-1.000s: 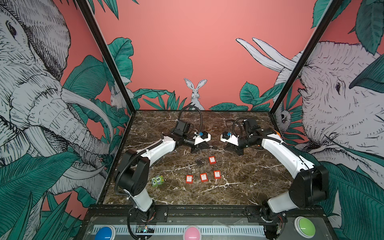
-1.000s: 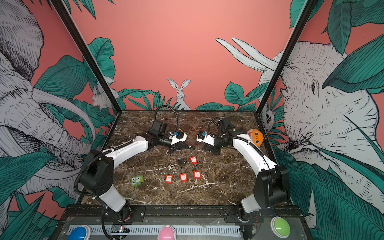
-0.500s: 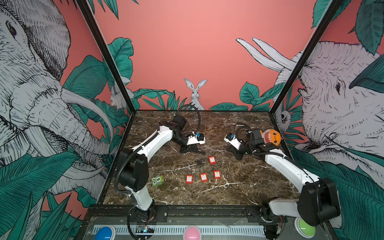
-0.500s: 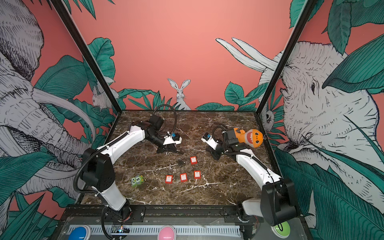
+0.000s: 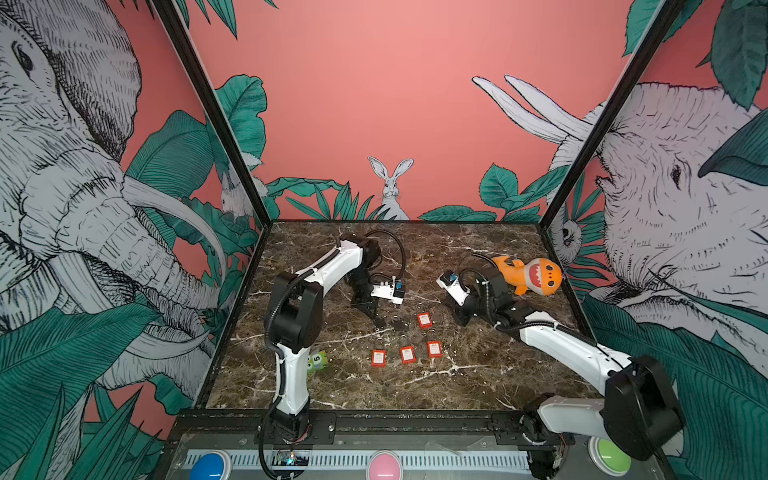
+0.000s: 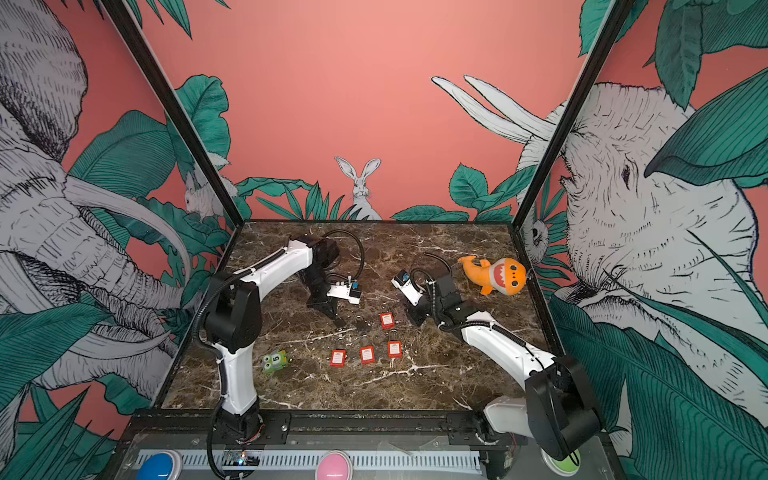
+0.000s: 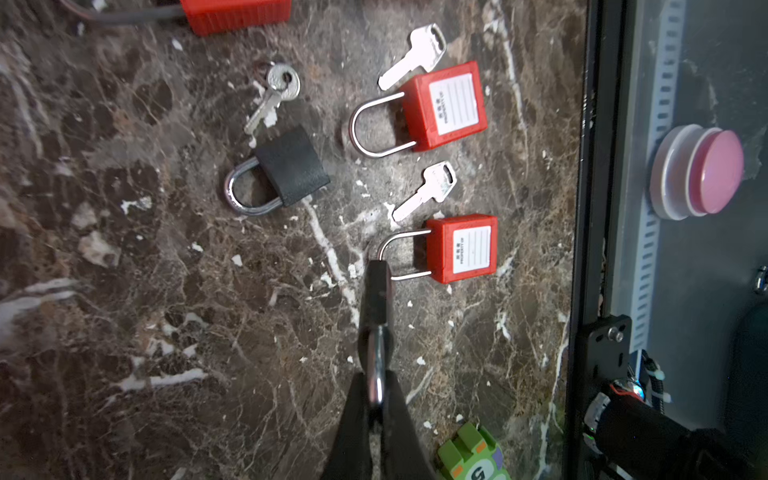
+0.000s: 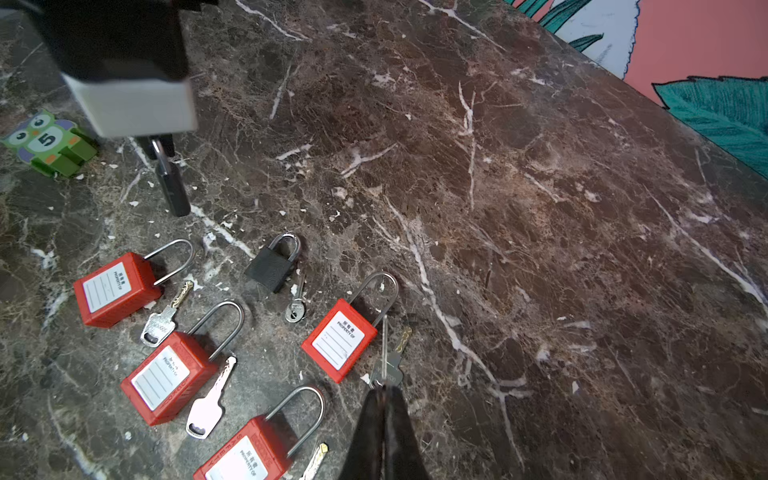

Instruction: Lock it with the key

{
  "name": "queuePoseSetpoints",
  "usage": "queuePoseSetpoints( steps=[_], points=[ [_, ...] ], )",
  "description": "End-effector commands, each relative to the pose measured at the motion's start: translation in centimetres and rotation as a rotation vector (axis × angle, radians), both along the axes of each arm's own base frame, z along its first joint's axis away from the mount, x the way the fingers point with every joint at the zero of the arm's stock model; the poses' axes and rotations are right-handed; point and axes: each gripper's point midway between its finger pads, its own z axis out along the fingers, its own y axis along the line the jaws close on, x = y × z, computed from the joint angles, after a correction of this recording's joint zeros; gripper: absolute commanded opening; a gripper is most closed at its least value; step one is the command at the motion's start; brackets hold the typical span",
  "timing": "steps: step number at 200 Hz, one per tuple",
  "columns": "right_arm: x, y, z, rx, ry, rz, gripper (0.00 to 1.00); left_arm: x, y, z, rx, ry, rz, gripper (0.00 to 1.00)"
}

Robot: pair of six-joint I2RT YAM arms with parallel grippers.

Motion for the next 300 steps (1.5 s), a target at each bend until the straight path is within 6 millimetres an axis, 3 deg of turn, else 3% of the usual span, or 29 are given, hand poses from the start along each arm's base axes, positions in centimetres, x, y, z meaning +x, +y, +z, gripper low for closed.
queuePoseSetpoints(
  steps=[1,99,193,300],
  points=[
    [0.4,0.4,1.3,0.041,-0.051,-0.028,0.0,-1.3,1.4,0.3,0.1,0.06,-0.049,0.0],
    [-0.1,1.3,1.5,0.061,-0.039,-0.004,0.0,-0.5,1.5,-2.6,0.177,0.069,-0.063,0.0],
    [0.3,3.6,0.8,0.1,0.025,-0.003,0.0,1.2,0.4,-3.7,0.156,0.035,-0.069,0.0],
    [-0.5,5.9,-0.4,0.135,0.108,-0.014,0.0,3.6,0.0,-4.8,0.16,-0.074,-0.052,0.23]
  ],
)
